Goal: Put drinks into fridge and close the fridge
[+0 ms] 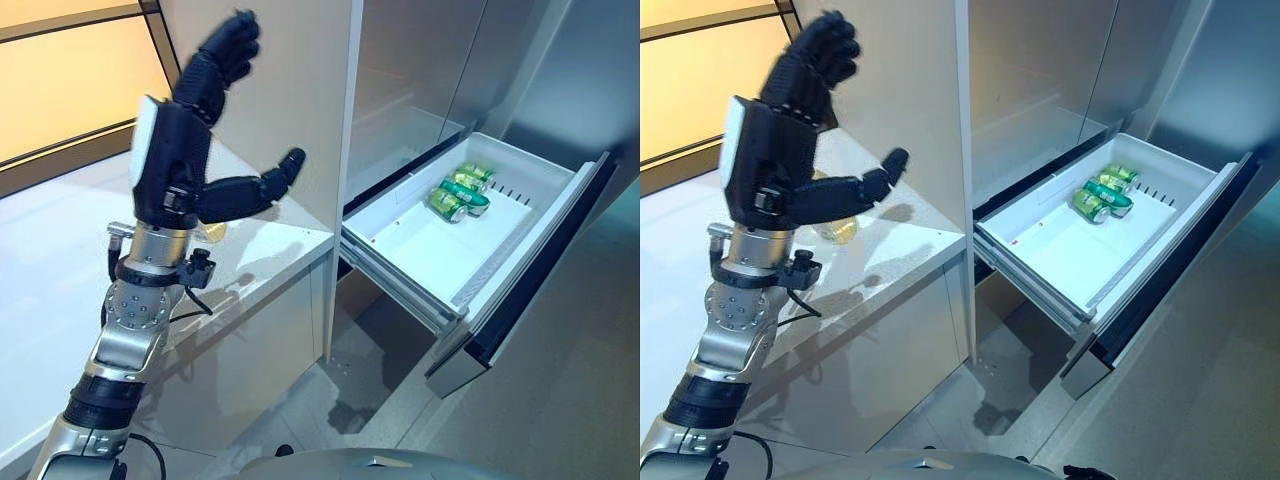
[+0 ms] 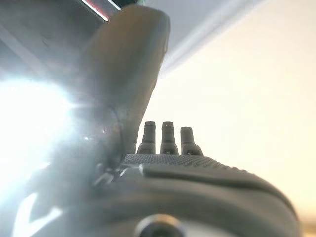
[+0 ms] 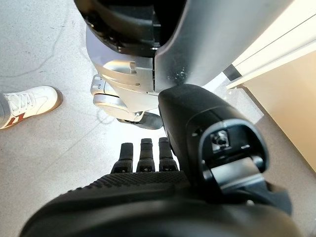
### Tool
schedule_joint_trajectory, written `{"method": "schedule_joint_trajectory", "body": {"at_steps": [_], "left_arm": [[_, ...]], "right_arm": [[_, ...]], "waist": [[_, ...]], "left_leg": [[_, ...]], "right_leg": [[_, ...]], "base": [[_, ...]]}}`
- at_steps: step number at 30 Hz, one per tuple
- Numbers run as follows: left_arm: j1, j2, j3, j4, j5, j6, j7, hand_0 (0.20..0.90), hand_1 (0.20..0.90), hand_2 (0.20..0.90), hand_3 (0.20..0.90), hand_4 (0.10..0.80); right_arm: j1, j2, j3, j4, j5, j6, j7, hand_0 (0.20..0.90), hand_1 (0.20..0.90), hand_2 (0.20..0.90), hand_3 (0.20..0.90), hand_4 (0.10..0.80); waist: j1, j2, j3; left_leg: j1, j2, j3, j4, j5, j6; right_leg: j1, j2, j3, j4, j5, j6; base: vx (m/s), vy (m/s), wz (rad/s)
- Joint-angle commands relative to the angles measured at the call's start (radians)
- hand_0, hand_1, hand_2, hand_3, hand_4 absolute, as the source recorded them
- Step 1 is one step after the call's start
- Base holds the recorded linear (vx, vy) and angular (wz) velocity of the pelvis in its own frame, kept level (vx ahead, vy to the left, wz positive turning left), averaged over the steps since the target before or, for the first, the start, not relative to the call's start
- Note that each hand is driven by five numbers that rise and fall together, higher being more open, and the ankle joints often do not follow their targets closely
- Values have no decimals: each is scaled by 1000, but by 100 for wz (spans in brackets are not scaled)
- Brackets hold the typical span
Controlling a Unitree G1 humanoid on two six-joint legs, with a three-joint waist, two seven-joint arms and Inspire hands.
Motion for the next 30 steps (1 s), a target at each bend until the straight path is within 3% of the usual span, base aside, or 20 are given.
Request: {"method": "schedule_joint_trajectory", "body": {"at_steps": [1,8,30], "left_arm": [[-74,-8,113,19,95,-6,166,900,900,900,900,800],[-36,-10,133,78,140,102,273,900,900,900,900,800],[-34,-59,105,145,-64,318,198,900,900,900,900,800]], "right_arm": [[-32,71,-5,-6,25,-14,38,900,900,900,900,800],[-34,74,-12,-18,26,8,30,900,900,900,900,800],[-51,64,-19,-40,17,59,28,900,900,900,900,800]], "waist": [[18,-1,-10],[24,0,-12],[16,7,-11]], "left_leg": [[20,-71,32,7,-143,45],[21,-71,24,7,-141,44],[29,-69,22,7,-136,42]], "right_leg": [[18,39,-26,12,-74,5],[20,40,-27,12,-76,4],[26,43,-22,13,-77,3]], "base": [[0,0,0],[9,1,2],[0,0,0]]}}
